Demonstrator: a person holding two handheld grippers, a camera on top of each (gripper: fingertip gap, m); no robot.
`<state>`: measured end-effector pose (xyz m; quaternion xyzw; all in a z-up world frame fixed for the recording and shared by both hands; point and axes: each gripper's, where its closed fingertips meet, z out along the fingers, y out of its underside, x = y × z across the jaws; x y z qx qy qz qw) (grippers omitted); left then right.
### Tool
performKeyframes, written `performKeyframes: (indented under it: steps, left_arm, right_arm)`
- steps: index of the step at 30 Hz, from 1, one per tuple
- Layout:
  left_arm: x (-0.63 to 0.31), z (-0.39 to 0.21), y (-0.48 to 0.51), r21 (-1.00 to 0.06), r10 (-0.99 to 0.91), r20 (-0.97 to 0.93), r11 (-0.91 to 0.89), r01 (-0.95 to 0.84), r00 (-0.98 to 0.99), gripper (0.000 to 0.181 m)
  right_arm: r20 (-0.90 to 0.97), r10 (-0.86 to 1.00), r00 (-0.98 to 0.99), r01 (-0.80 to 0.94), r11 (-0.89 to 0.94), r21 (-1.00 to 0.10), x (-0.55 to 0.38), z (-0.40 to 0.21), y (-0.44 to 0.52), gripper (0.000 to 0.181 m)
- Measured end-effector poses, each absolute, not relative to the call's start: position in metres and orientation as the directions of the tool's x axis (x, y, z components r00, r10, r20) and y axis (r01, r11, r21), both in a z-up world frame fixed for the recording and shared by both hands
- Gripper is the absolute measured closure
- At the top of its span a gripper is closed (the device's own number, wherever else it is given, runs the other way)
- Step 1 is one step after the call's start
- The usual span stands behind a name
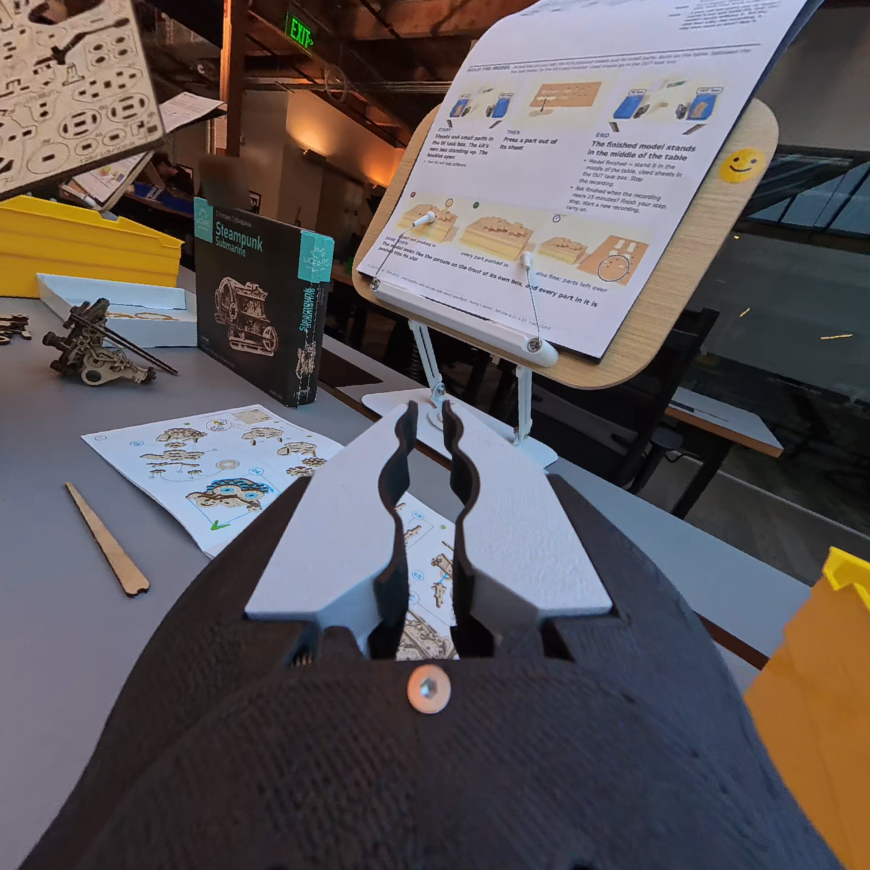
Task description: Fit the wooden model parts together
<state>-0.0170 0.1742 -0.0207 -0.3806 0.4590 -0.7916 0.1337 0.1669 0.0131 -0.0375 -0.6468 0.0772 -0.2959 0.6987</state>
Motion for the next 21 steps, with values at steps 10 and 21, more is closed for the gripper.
performKeyframes:
  steps: [10, 21]
  left_arm:
    - [-0.025, -0.013, 0.166, -0.884, -0.593, 0.368, -0.461, -0.073, -0.716, 0.181]
    - [-0.033, -0.01, 0.171, -0.826, -0.502, 0.55, -0.447, -0.344, -0.668, 0.181]
  right_arm:
    - [0.215, -0.507, 0.835, 0.252, 0.004, -0.968, 0.171, -0.042, 0.015, 0.173]
    - [0.162, -0.51, 0.845, 0.204, 0.027, -0.979, 0.176, -0.044, 0.015, 0.173]
